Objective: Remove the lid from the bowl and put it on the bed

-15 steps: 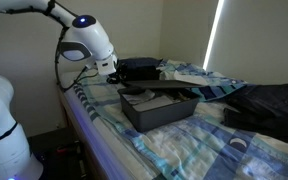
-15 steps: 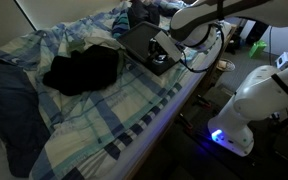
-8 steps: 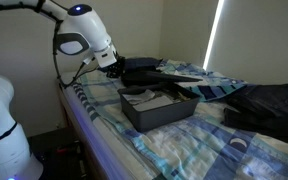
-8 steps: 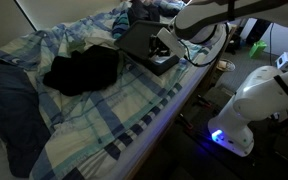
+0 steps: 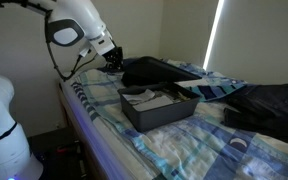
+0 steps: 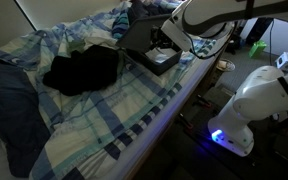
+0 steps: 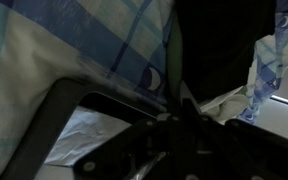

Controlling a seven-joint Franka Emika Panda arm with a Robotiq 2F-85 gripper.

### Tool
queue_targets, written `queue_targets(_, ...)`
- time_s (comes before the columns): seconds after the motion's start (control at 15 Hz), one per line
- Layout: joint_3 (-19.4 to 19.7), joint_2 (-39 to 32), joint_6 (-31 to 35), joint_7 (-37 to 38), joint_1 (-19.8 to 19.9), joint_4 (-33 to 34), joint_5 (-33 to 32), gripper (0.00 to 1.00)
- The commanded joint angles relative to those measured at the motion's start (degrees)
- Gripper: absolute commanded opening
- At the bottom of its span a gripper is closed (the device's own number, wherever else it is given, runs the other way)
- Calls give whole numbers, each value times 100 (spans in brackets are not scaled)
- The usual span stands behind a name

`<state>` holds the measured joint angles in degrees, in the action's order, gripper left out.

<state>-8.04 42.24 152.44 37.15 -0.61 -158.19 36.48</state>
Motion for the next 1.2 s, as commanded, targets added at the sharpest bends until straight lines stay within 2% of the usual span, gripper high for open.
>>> queue_targets(0.0,57,52,-321,-67,-41,213,-279,3)
queue_targets(0.07,33,22,-81,35,-44,77,-204,3)
queue_targets(0.13,32,22,-91,36,-53,95,-217,9)
queue_targets(0.4,33,13,-91,36,-54,84,-217,9)
queue_targets(0.47,33,13,-91,36,-54,84,-217,3)
queue_targets(0.6,40,12,76,59,-113,59,-96,1)
queue_targets(0.73,78,-130,119,117,-64,287,-94,2)
queue_targets(1.13,395,37,307,152,239,339,-118,2)
